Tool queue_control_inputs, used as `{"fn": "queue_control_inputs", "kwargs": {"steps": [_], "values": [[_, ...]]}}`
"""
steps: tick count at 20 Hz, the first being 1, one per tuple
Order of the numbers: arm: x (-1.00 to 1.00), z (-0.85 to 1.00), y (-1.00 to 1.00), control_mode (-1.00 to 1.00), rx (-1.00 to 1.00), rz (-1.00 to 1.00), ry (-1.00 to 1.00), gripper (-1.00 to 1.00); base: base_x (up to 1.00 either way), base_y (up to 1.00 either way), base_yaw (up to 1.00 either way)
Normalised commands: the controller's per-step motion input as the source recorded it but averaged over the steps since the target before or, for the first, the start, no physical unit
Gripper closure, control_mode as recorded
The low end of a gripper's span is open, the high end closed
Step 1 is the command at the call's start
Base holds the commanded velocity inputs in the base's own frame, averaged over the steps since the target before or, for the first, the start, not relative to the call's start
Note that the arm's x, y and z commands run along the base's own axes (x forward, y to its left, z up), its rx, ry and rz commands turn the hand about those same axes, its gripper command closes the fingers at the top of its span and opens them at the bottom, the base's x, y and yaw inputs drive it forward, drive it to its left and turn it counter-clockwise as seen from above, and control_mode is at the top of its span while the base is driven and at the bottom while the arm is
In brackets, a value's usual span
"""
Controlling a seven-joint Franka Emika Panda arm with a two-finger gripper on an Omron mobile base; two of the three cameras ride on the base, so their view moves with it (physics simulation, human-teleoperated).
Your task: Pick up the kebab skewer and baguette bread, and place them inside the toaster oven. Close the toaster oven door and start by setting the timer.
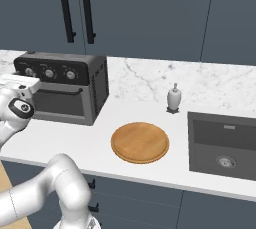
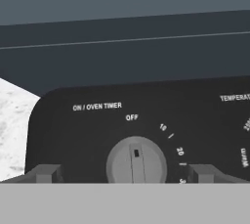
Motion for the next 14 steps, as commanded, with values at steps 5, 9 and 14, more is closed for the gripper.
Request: {"fn": "queue_control_inputs", "kwargs": {"steps": [5, 9, 14], "values": [[0.0, 0.0, -0.2, -1.0, 0.0, 0.0, -0.01, -1.0, 0.0, 0.0, 0.0], [0.0, 0.0, -0.02, -1.0, 0.0, 0.0, -0.03, -1.0, 0.0, 0.0, 0.0], [0.0, 0.06, 0.0, -1.0, 0.0, 0.0, -0.05, -1.0, 0.0, 0.0, 0.0]]}}
